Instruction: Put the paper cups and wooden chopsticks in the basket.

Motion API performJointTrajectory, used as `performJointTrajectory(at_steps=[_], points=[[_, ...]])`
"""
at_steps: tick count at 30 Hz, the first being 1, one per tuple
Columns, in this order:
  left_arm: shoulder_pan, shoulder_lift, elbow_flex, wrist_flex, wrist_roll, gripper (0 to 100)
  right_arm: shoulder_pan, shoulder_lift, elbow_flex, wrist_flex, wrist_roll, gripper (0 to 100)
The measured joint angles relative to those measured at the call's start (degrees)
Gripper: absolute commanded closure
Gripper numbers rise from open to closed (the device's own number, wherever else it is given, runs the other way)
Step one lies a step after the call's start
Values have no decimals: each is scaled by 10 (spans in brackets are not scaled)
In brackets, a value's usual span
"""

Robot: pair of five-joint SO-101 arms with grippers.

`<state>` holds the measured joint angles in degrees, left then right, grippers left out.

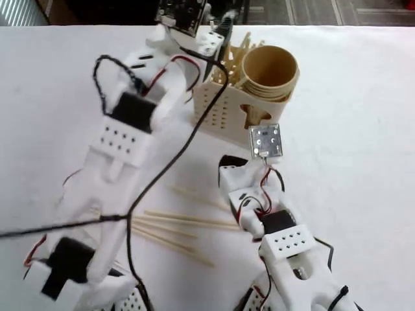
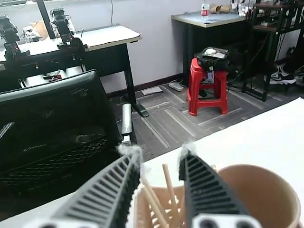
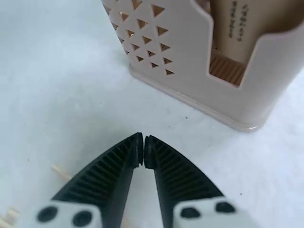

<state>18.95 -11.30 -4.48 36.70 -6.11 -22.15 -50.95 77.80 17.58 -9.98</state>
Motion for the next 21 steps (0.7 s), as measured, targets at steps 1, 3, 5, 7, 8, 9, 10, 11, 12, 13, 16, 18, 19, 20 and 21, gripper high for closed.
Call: performJointTrajectory(at_steps=[1, 3, 5, 7, 8, 9, 10, 11, 12, 13, 16, 18, 19, 20, 21], points=[[-1, -15, 0, 26, -10, 854, 0, 0, 0, 0, 0, 981], [-1, -41, 0, 78, -21, 854, 0, 0, 0, 0, 0, 981], [-1, -65, 0, 127, -30, 854, 0, 0, 0, 0, 0, 981], [0, -87, 0, 168, -35, 854, 0, 0, 0, 0, 0, 981], [0, -98, 0, 187, -35, 854, 0, 0, 0, 0, 0, 981], [0, -110, 0, 205, -35, 854, 0, 0, 0, 0, 0, 981], [0, -120, 0, 222, -35, 854, 0, 0, 0, 0, 0, 981], [0, -132, 0, 238, -35, 854, 0, 0, 0, 0, 0, 981], [0, -144, 0, 253, -35, 854, 0, 0, 0, 0, 6, 981], [0, -156, 0, 270, -35, 854, 0, -1, 4, 0, 19, 981], [0, -196, 0, 316, -35, 854, 0, 0, 18, -2, 57, 981], [-1, -222, -1, 344, -35, 854, 0, -1, 18, -2, 69, 981], [-3, -234, -1, 360, -35, 854, 0, -1, 18, -2, 71, 981], [-3, -244, -1, 375, -35, 854, 0, -1, 18, -2, 73, 981], [-4, -256, -1, 390, -35, 854, 0, -1, 19, -2, 73, 981]])
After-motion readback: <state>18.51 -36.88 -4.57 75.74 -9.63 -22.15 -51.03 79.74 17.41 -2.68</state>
